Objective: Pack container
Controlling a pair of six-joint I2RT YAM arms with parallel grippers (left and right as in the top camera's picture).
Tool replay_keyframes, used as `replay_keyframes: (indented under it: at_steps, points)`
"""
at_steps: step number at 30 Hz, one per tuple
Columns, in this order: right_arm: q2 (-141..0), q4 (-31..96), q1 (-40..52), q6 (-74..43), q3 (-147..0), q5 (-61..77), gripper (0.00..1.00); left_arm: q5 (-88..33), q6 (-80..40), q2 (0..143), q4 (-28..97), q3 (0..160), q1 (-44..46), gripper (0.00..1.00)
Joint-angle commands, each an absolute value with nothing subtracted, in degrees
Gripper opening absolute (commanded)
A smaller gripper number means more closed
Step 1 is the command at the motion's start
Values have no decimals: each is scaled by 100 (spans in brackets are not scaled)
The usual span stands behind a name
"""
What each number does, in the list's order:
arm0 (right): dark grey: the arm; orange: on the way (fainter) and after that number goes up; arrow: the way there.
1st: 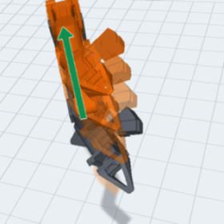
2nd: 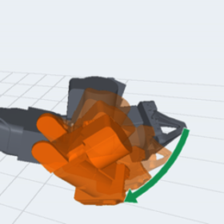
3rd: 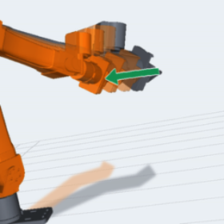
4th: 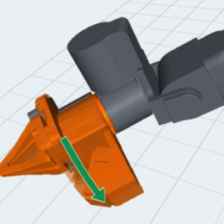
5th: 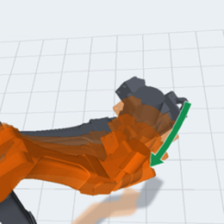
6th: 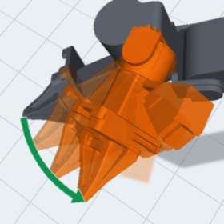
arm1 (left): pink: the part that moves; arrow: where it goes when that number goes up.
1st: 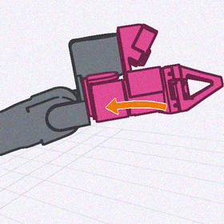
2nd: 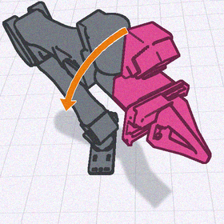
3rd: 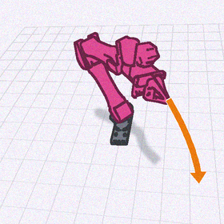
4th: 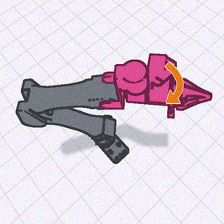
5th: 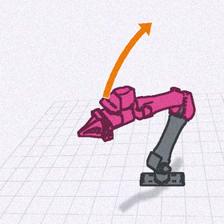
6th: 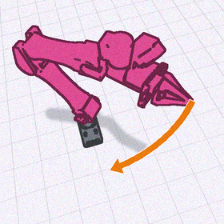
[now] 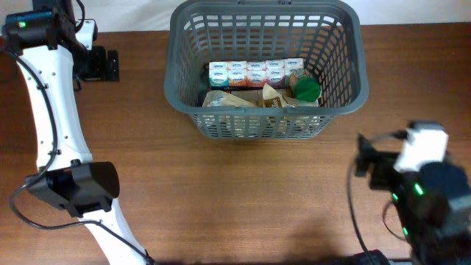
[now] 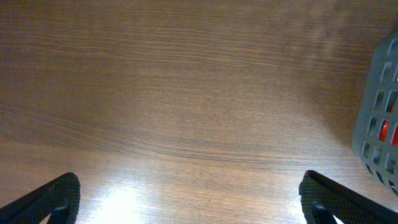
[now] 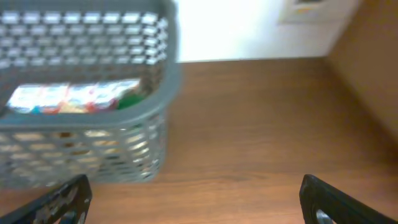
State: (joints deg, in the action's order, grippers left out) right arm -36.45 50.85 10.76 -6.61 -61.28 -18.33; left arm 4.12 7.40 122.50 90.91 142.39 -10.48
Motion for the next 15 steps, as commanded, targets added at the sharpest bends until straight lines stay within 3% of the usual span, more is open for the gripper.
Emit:
replay_keyframes:
  at_steps: [1, 5, 15]
  points:
    - [-3159, 5153, 600, -624, -6025, -2447, 99, 436, 670, 12278, 9094, 14221, -1081, 99]
    - [-2438, 4777, 32, -626, -4969, -2259, 99, 436, 672, 12278, 9094, 14221, -1081, 99]
    - [-1205, 2598, -8, -646, -1831, -1201, 99, 436, 672, 12278, 9094, 14221, -1083, 99]
